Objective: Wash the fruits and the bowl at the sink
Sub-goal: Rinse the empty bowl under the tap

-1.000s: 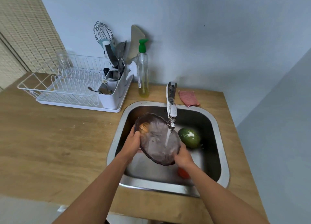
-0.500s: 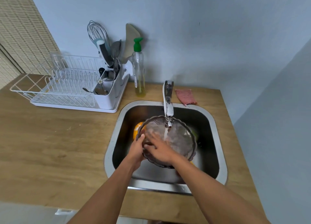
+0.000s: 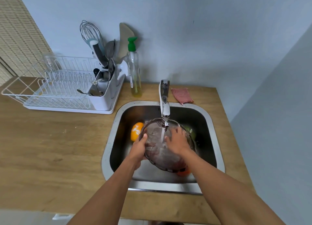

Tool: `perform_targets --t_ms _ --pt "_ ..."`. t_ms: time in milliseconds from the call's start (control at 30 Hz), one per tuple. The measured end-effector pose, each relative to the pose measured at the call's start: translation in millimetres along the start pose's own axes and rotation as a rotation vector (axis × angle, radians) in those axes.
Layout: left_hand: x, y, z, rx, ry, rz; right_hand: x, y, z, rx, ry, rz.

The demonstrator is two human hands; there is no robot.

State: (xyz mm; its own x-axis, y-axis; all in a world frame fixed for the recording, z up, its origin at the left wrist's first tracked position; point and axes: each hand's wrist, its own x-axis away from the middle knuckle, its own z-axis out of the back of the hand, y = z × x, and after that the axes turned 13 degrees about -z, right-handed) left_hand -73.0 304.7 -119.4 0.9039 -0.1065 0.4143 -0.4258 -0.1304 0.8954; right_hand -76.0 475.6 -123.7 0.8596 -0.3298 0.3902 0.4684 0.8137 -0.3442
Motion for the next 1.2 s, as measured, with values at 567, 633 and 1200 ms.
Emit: perform_targets --t_ms 567,633,1200 --pt "-21 5 33 -0.019 0.055 -0.006 35 29 14 0.115 -0.071 0.163" --pt "-18 1 30 0.023 0.058 0.024 19 19 9 0.210 -0.024 0.093" --pt "-20 10 28 -0.011 0.011 0.029 57 18 5 0.046 -0.262 0.322"
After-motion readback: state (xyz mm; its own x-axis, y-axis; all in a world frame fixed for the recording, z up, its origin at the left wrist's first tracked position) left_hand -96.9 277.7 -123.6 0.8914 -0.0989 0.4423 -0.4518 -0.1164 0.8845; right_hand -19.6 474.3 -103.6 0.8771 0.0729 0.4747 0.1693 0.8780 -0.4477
